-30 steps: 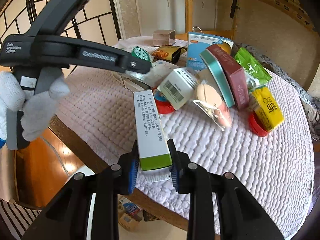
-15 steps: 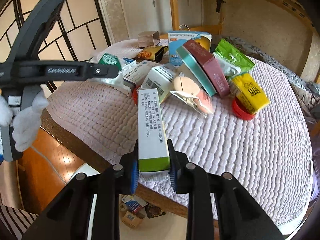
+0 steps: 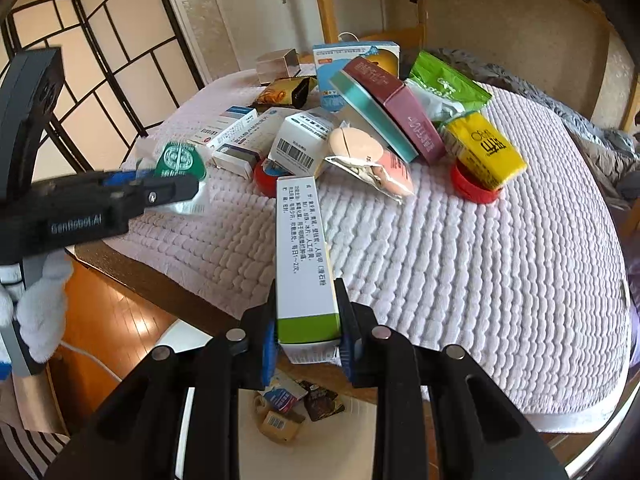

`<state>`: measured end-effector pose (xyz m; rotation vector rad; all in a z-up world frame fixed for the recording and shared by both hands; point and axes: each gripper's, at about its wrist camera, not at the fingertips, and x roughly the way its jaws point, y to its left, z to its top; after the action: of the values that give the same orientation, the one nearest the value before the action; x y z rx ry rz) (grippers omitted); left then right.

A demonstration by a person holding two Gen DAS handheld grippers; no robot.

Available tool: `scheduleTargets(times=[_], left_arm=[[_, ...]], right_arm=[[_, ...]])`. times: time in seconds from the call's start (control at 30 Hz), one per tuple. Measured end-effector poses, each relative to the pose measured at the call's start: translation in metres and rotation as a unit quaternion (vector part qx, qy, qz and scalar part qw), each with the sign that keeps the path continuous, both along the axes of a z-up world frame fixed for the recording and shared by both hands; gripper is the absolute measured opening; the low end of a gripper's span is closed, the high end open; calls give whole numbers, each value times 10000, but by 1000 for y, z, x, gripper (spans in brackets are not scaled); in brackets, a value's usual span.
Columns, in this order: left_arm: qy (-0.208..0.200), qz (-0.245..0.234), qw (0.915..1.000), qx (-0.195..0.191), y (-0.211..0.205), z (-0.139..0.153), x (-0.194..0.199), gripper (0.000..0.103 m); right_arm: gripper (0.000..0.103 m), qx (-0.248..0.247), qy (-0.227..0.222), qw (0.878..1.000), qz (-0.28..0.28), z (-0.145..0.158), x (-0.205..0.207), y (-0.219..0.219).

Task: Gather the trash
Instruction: 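Carry the plastic bag and white-green box with both tools over the white bin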

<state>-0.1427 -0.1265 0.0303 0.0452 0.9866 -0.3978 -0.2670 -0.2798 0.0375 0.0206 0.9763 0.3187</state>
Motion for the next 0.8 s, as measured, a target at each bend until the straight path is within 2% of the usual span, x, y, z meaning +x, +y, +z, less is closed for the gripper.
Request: scheduleTargets(times=[0.37, 0.8], left_arm=[[-63, 34, 9996, 272, 0, -6, -22, 49], [-89, -22, 9995, 316, 4, -4, -47, 49]], right_arm=[[25, 27, 22, 9999, -111, 6, -15, -4], [25, 81, -41, 9999, -138, 19, -48, -6]])
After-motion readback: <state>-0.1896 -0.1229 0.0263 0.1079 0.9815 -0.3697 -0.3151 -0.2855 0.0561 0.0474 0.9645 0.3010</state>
